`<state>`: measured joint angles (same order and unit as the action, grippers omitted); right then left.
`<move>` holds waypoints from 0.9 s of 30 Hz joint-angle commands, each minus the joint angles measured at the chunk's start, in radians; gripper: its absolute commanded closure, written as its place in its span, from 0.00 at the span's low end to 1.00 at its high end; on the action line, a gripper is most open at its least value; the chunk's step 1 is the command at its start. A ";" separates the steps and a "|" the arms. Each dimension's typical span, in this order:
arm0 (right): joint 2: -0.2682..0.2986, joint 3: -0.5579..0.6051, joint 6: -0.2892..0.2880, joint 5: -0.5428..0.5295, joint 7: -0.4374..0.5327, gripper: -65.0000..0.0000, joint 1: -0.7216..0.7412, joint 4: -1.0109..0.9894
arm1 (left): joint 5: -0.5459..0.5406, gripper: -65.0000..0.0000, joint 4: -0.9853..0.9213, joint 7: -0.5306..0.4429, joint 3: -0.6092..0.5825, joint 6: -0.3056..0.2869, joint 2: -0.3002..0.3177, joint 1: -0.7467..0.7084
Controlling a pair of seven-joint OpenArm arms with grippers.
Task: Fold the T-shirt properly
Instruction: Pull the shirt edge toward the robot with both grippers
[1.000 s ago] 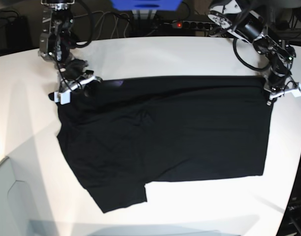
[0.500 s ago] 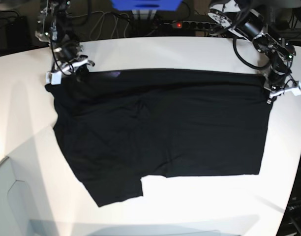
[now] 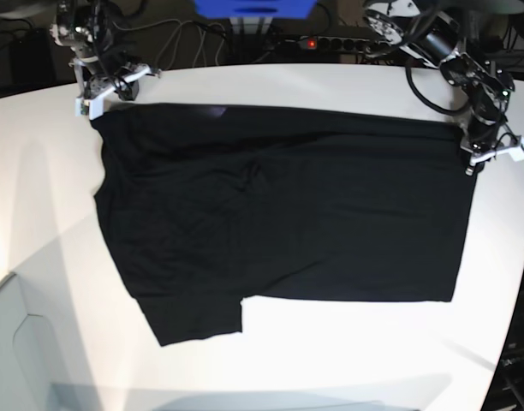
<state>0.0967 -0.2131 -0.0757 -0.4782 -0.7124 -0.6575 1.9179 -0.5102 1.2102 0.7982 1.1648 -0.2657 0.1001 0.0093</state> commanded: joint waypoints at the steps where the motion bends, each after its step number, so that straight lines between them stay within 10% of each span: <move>1: 0.004 0.001 0.004 -0.012 0.021 1.00 -0.006 0.021 | 0.124 1.00 -0.013 0.079 0.005 0.056 -0.003 -0.029; 27: 0.007 0.185 0.066 -0.011 0.027 1.00 0.227 -0.094 | 0.124 1.00 -0.013 0.079 0.005 0.056 -0.052 -0.110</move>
<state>0.0998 -0.0273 -0.0174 -0.4816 -0.6956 -0.4301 1.8091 -0.5423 1.2205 0.7231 1.1679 -0.2844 0.0711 -0.0589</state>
